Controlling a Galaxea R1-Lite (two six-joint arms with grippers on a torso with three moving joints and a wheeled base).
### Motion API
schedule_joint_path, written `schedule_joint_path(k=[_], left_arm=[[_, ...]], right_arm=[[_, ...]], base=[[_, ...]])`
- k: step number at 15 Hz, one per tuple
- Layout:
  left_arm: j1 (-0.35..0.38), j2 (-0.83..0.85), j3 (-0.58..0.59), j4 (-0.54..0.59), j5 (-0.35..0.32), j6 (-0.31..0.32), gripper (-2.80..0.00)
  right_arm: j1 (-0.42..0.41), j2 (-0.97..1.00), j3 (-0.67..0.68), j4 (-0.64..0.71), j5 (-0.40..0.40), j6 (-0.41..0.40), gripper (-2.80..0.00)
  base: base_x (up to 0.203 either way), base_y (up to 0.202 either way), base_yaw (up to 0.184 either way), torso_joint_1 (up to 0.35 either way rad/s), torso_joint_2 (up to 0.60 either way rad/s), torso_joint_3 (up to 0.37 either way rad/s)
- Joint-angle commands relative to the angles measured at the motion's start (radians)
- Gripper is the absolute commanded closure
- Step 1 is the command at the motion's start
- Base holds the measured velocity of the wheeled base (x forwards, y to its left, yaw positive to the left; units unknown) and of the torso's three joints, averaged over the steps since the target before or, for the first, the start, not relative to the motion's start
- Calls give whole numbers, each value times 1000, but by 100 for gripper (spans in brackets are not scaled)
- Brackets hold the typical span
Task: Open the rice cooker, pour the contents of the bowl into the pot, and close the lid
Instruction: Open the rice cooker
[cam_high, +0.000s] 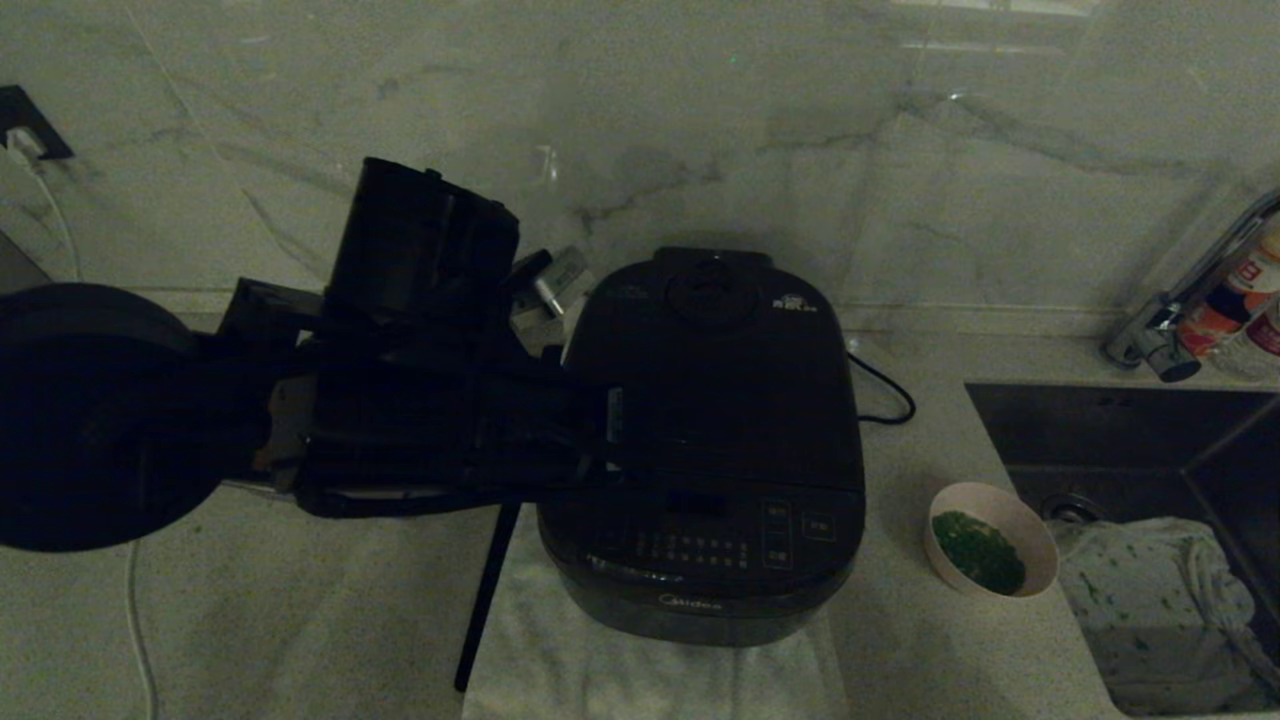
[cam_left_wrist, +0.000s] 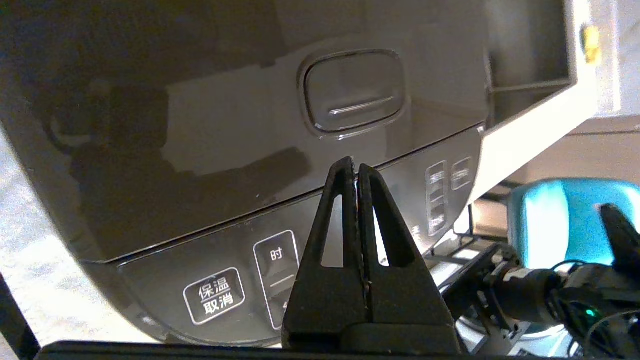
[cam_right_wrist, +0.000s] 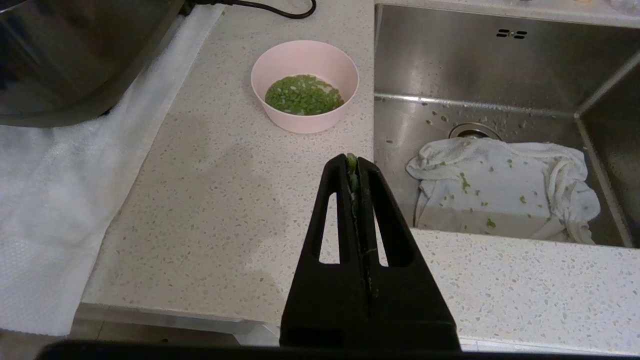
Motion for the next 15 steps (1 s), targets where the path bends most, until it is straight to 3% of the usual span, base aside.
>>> schedule_joint_path(k=[1,4,15], left_arm=[[-2,31,-1,-14,1,-2,0],[-2,43,9,-69,13,-4,0],[-2,37,-14,-87,16,-34,0]], right_arm=[[0,-1,1,0,0,0,0],[0,-1,-1,0,0,0,0],[0,-1,-1,0,0,0,0]], base=[[0,0,0,0,0,0],[0,0,0,0,0,0],[0,0,0,0,0,0]])
